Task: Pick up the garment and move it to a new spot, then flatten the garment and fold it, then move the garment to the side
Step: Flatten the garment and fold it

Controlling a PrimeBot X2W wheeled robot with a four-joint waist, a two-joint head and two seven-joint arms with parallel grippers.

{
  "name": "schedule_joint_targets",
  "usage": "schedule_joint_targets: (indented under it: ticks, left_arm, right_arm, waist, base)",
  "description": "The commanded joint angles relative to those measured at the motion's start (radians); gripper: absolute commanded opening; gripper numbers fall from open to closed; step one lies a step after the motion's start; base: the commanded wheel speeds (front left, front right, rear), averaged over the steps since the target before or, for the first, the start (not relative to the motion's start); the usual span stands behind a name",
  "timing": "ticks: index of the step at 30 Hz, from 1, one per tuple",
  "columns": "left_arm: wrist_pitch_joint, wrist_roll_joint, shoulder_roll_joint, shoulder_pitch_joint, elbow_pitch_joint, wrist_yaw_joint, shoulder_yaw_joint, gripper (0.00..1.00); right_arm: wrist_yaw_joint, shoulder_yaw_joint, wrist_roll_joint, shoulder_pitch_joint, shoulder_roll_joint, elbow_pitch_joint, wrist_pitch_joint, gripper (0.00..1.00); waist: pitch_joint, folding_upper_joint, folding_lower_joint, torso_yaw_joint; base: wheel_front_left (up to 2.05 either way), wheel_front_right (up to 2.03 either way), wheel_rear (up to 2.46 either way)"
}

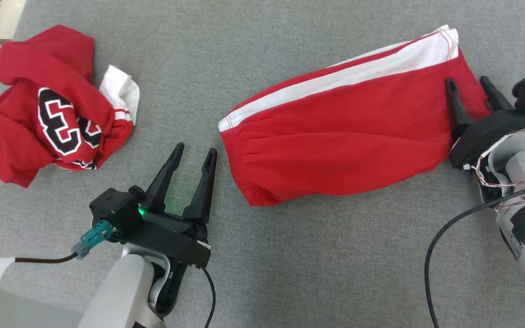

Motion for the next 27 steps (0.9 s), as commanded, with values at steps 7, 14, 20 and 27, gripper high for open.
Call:
schedule_joint_targets:
  ticks: [7,14,20,27]
  left_arm:
    - [-0.001,-0.016,0.001,0.038,-0.009,0.010,0.015,1.00]
    - [-0.001,-0.015,0.001,0.075,-0.013,0.016,0.010,1.00]
    - [-0.001,-0.004,0.001,0.113,-0.010,0.019,0.003,1.00]
    - [-0.001,0.010,0.001,0.153,0.005,0.014,0.014,1.00]
  right_arm:
    - [0.004,0.070,0.078,0.094,0.037,0.057,0.044,0.00]
    - [0.002,0.056,0.141,0.104,0.009,0.074,0.003,0.00]
    - [0.002,0.032,0.198,0.155,0.010,0.052,-0.015,0.00]
    - [0.002,-0.002,0.215,0.202,-0.021,0.009,-0.021,0.00]
  waist:
    - [-0.041,0.0002,0.0003,0.008]
    - [-0.094,0.0002,0.0003,-0.012]
    - [-0.150,0.0002,0.0003,-0.056]
    - [-0.196,0.0002,0.0003,-0.130]
  base:
    - [0.00,0.00,0.00]
    - [0.00,0.00,0.00]
    - [0.00,0.00,0.00]
    - [0.00,0.00,0.00]
